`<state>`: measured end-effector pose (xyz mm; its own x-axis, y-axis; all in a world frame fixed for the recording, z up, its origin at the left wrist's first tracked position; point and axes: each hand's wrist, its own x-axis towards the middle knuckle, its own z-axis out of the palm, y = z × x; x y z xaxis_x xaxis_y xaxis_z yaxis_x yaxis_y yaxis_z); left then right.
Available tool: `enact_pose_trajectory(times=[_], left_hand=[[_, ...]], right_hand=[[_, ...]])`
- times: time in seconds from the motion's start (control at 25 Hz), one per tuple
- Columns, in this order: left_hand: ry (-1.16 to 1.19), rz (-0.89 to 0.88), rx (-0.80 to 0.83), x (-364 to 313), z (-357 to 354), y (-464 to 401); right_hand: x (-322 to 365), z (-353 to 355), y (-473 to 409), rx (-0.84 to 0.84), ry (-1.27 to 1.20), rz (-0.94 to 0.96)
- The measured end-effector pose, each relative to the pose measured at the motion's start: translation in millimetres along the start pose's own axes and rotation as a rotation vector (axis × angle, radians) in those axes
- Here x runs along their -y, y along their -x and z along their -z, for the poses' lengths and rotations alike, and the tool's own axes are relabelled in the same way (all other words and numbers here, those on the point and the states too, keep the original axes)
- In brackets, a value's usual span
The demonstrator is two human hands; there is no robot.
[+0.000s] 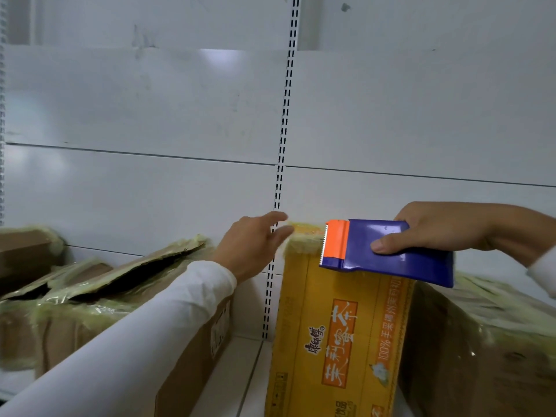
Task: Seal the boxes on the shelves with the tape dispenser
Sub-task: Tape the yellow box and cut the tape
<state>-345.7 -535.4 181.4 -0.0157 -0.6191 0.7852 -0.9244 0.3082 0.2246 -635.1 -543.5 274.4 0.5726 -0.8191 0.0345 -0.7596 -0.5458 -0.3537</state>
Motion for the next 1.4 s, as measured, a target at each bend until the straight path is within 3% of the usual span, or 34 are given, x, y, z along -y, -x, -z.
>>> enact_pose_trajectory(times=[0.08,0.2,0.36,0.56,0.72,0.88,0.96,1.08,1.24,1.4], left_hand=[[-0.059,-0.147,0.133,-4,-10,-5],[0.117,-0.120,0.378,-2,-24,-14],[0.334,-0.107,0.309,4,-36,-9],[0.304,-0.201,0.307,13,-17,-8],[0.301,-0.183,0.298,29,2,0],[0.340,-0.127,0.348,20,2,-2],[0.225,-0.142,0.340,9,2,-6],[-0.187,-0.406,0.253,-19,-6,-25],[-0.357,-0.441,0.364,-52,-31,-42],[-0.433,-0.484,0.293,-35,-37,-37]], right_hand=[[-1,0,-2,0.002,0.002,-0.002],[-3,0,-3,0.007,0.007,-0.003],[-9,-2,-1,-0.026,0.006,-0.003],[-29,10,22,-0.037,0.013,0.002],[-58,23,52,-0.005,0.004,-0.132],[-63,16,48,-0.065,-0.008,-0.144],[-60,12,46,-0.077,-0.017,-0.144],[-60,7,43,-0.073,-0.030,-0.137],[-63,7,37,-0.067,-0.036,-0.139],[-66,2,37,-0.048,-0.069,-0.090]])
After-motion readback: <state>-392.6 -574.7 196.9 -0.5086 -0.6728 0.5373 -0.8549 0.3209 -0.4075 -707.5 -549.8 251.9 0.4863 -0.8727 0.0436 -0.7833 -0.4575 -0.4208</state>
